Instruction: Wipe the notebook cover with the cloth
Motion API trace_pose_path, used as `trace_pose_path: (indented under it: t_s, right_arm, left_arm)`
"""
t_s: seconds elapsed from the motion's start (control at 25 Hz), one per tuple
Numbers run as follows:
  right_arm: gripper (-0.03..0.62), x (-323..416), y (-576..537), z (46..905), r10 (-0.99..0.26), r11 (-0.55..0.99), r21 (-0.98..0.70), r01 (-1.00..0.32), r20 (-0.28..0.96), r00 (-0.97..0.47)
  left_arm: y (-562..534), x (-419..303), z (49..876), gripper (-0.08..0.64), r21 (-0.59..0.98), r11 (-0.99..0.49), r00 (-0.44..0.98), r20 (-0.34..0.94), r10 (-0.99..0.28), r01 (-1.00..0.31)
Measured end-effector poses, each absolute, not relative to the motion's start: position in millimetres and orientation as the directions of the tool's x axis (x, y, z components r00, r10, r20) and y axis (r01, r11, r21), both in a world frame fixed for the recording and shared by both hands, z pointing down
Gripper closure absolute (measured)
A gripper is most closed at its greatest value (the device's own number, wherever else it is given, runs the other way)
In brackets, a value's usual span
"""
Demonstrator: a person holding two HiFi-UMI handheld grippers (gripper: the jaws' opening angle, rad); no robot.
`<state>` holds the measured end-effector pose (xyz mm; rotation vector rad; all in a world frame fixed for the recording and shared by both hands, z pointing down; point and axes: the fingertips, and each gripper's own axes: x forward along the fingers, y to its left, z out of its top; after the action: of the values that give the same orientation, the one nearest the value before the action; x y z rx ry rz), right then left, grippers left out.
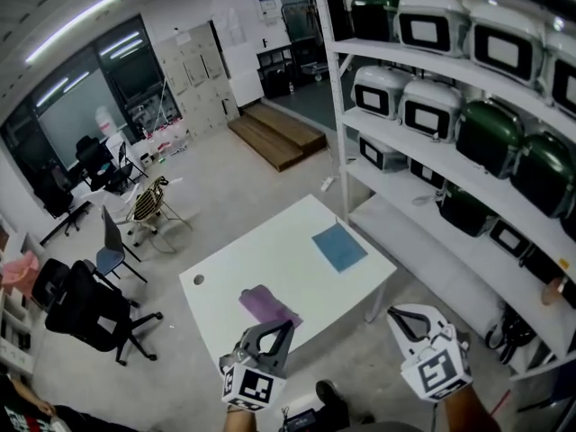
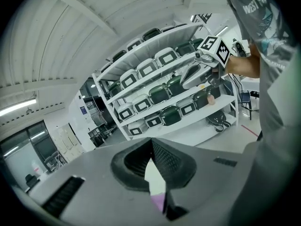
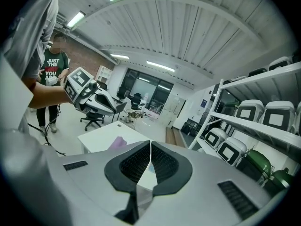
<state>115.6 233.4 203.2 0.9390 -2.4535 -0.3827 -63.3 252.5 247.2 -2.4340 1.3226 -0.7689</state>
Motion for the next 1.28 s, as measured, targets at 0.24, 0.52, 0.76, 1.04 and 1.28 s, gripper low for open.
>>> trace_pose_path:
  t_s: [0.24, 0.52, 0.76, 1.04, 1.28]
  right_arm:
    - [0.56, 73.4, 185.4, 202.5, -0.677, 0.731, 0.426, -0.533, 0.354, -0.646]
    - [0.56, 18.9, 140.1, 205.0, -0.66, 0.746, 0.432, -0.506, 0.379, -0.649]
    - [0.56, -24.0, 116.7, 206.1, -0.642, 0.76, 0.444, -0.475, 0.398, -0.655]
    - [0.56, -63.7, 101.7, 208.3, -0.607, 0.783, 0.459, -0.42, 0.413, -0.679]
    - [0.561, -84.7, 82.0, 224.2, -0.552, 0.819, 0.439, -0.369, 0.431, -0.713]
  left_arm:
    - [200.5, -101.4, 253.8, 0.557, -0.439, -0.547, 0.448, 0.315, -0.837, -0.713]
    - [155.8, -149.9, 263.2, 0.557, -0.419, -0.534, 0.436, 0.312, -0.844, -0.734]
    - [133.9, -187.0, 269.6, 0.557, -0.391, -0.51, 0.42, 0.297, -0.858, -0.766]
    - [127.0, -221.1, 287.3, 0.557, -0.365, -0.467, 0.366, 0.313, -0.876, -0.805]
    - [122.0, -241.5, 317.2, 0.557, -0.335, -0.423, 0.297, 0.368, -0.881, -0.842]
